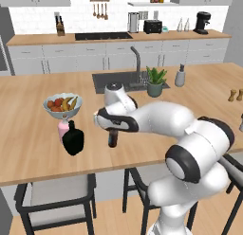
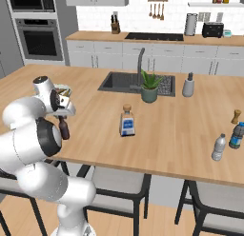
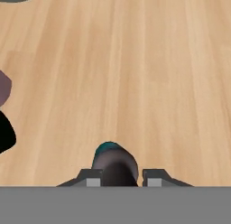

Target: Move the plastic bottles in the middle to the plastics group, and the glass bottles in the middle to the glass group.

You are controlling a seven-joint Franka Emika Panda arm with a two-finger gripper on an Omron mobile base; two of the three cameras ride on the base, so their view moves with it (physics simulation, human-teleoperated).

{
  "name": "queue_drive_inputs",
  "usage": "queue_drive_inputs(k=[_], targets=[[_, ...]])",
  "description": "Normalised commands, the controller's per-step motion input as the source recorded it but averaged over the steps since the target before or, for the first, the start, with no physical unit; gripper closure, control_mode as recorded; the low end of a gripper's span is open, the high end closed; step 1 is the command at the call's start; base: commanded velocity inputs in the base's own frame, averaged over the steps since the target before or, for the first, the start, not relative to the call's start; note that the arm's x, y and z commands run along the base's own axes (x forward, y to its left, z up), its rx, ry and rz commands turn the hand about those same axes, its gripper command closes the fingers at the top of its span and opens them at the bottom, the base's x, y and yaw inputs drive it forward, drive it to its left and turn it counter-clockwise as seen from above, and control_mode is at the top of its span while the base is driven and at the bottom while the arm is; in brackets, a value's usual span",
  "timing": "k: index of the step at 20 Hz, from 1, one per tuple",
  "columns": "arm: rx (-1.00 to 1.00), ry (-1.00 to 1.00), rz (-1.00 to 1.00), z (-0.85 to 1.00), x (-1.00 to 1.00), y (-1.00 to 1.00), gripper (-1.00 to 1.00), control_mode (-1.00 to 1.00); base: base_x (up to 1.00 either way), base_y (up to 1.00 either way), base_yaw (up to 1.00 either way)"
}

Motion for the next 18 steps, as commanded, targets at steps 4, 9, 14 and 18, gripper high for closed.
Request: queue_drive_inputs(k=[4, 9, 14, 18], targets=[[0.03, -0.01, 0.00, 0.00, 0.18, 0.56, 1.00, -1.00, 0.00, 0.00, 0.00], [0.13, -0.01, 0.00, -0.13, 0.15, 0.28, 1.00, -1.00, 0.00, 0.00, 0.00], [0.15, 0.00, 0.00, -0.44, 0.03, 0.21, 1.00, -1.00, 0.00, 0.00, 0.00], [0.13, 0.00, 0.00, -0.46, 0.07, 0.25, 1.00, -1.00, 0.00, 0.00, 0.00]])
